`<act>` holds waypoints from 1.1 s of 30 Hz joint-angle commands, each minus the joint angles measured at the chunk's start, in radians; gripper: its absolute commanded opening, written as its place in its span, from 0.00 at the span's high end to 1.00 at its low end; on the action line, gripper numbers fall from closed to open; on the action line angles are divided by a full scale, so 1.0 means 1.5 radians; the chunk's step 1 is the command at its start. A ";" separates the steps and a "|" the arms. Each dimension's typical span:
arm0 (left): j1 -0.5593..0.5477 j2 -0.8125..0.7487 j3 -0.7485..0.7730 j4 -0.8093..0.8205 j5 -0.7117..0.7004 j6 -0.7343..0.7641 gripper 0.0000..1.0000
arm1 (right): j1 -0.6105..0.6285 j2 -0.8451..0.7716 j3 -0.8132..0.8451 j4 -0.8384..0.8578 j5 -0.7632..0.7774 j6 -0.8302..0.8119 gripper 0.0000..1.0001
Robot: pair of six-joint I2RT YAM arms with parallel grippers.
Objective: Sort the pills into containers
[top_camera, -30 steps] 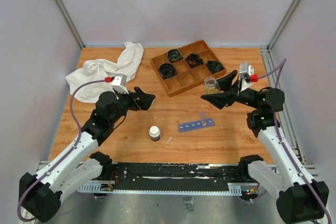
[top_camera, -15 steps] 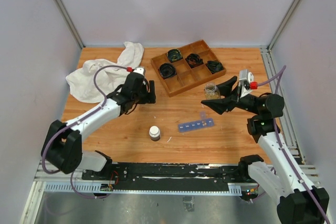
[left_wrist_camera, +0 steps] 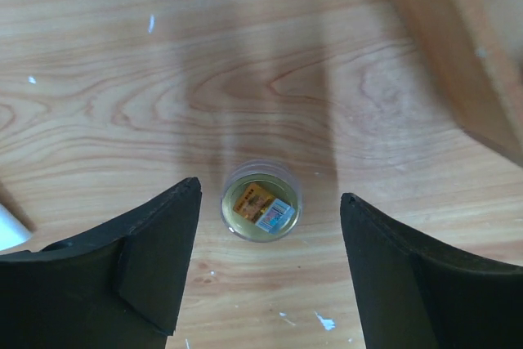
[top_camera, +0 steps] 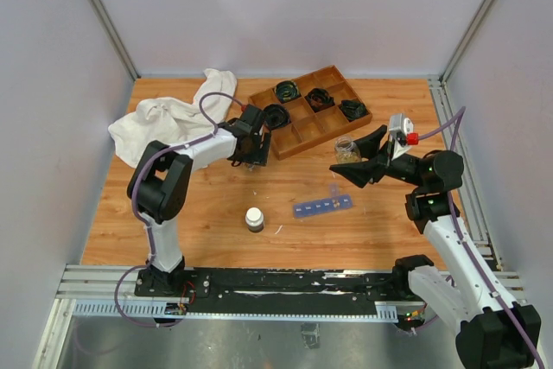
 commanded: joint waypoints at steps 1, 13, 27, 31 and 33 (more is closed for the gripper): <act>0.006 0.033 0.032 -0.042 -0.005 0.025 0.24 | 0.007 -0.002 0.007 0.003 -0.004 -0.019 0.93; 0.015 0.052 0.037 -0.038 0.009 0.027 0.35 | 0.003 0.002 0.006 -0.003 -0.005 -0.021 0.93; 0.015 0.058 0.033 -0.043 0.027 0.028 0.45 | 0.002 0.002 0.006 -0.003 -0.005 -0.016 0.93; 0.015 0.057 0.034 -0.043 0.026 0.028 0.45 | 0.002 0.003 0.007 -0.003 -0.006 -0.014 0.93; 0.015 0.056 0.034 -0.043 0.026 0.029 0.45 | 0.002 0.004 0.007 -0.002 -0.006 -0.014 0.93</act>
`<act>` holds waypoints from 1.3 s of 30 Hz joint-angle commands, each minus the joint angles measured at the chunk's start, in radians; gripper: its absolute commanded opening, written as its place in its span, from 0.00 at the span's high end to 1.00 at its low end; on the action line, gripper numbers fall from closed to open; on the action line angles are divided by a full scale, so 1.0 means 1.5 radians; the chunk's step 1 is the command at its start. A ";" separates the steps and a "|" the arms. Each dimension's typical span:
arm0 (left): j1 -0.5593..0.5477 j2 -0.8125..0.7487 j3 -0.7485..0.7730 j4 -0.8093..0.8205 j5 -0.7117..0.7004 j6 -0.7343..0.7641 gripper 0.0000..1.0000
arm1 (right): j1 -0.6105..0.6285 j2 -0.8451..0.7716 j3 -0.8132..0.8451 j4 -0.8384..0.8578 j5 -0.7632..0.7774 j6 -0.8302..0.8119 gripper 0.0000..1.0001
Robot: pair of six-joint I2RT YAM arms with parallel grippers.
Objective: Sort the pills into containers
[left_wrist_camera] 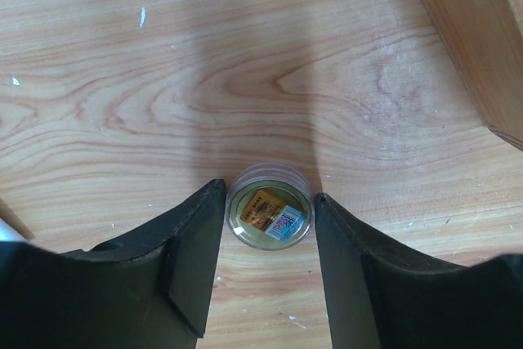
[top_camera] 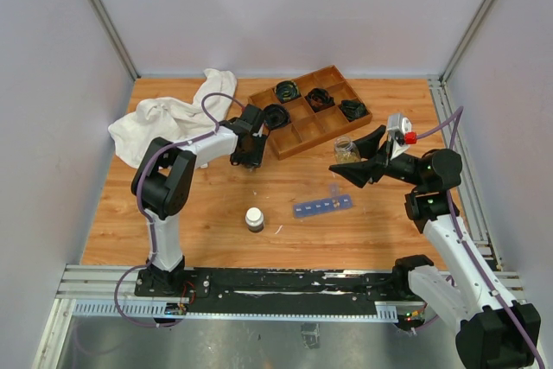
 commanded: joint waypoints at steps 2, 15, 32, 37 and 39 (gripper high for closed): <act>0.002 0.009 0.009 -0.006 0.009 0.010 0.47 | 0.000 -0.001 0.006 0.016 -0.005 -0.002 0.93; 0.002 -0.027 -0.023 0.025 0.041 0.018 0.65 | -0.004 0.003 0.006 0.021 -0.008 0.000 0.93; 0.001 -0.288 -0.145 0.192 0.337 -0.054 0.65 | -0.004 0.008 0.025 -0.028 -0.069 -0.062 0.93; -0.018 -0.395 -0.233 0.365 0.519 -0.151 0.66 | -0.003 0.002 0.060 -0.143 -0.106 -0.155 0.93; -0.037 -0.422 -0.268 0.443 0.574 -0.195 0.66 | -0.003 -0.001 0.085 -0.239 -0.117 -0.232 0.92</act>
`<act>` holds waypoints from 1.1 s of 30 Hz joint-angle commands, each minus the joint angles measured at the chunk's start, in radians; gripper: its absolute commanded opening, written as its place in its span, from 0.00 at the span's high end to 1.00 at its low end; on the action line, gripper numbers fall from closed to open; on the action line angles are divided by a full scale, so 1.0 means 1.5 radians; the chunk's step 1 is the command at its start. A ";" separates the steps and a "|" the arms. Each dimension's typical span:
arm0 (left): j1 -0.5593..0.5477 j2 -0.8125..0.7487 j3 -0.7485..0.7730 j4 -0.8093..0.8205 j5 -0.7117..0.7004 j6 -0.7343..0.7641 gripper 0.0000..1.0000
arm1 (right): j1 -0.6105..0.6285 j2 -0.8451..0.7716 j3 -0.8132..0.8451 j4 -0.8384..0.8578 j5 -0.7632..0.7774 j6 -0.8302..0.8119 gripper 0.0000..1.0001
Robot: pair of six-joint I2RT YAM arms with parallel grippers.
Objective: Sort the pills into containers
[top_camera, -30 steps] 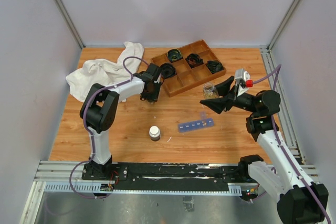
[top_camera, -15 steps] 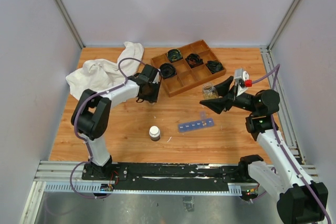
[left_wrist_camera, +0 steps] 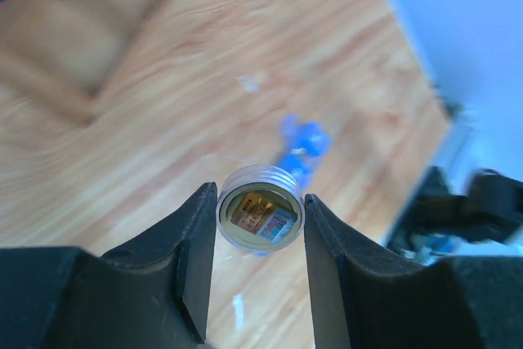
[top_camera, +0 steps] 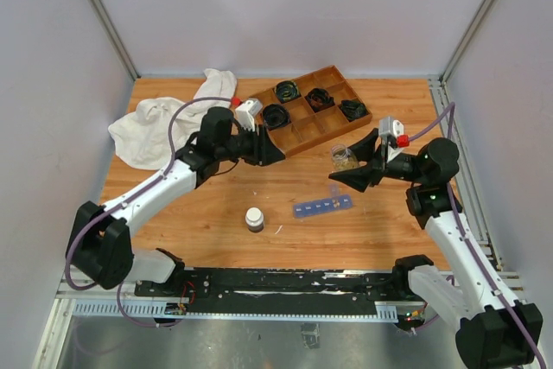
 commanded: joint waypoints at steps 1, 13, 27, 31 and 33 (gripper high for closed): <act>-0.036 -0.061 -0.062 0.232 0.196 -0.119 0.66 | -0.002 -0.014 0.073 -0.190 -0.045 -0.178 0.92; -0.107 -0.107 -0.093 0.376 0.243 -0.206 0.66 | 0.040 -0.005 0.163 -0.537 0.042 -0.493 0.91; -0.135 -0.126 -0.112 0.374 0.151 -0.220 0.66 | 0.174 0.030 0.165 -0.596 0.224 -0.587 0.92; -0.149 -0.124 -0.109 0.338 0.123 -0.200 0.66 | 0.182 0.038 0.166 -0.596 0.239 -0.587 0.92; -0.155 -0.124 -0.111 0.333 0.115 -0.196 0.66 | 0.188 0.042 0.166 -0.597 0.245 -0.588 0.92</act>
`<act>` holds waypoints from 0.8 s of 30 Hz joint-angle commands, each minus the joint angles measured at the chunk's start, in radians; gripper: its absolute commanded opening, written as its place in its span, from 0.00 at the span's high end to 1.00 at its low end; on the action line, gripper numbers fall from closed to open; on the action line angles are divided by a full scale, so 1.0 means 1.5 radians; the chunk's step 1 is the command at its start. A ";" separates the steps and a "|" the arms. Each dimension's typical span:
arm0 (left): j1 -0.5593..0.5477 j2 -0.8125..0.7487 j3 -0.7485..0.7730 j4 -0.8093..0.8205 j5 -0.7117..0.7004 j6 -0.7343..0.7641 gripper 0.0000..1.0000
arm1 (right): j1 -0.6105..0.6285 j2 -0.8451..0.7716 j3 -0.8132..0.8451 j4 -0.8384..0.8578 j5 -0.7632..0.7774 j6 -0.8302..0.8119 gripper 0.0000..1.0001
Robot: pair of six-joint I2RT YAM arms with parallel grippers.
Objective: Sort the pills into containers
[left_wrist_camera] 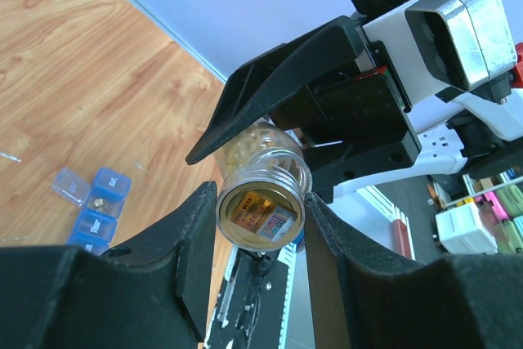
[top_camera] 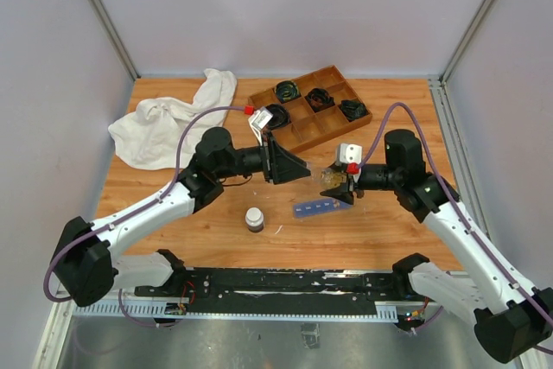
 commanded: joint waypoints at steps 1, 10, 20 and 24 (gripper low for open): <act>-0.017 -0.006 -0.004 -0.011 -0.031 0.017 0.66 | 0.021 0.006 0.020 0.001 0.032 -0.015 0.92; -0.039 0.009 -0.008 -0.011 -0.032 0.019 0.66 | 0.037 0.016 0.023 -0.005 0.052 -0.025 0.92; -0.050 0.023 -0.005 -0.017 -0.038 0.025 0.66 | 0.045 0.023 0.027 -0.017 0.060 -0.036 0.92; -0.058 0.031 -0.003 -0.020 -0.044 0.026 0.66 | 0.049 0.027 0.029 -0.019 0.068 -0.038 0.92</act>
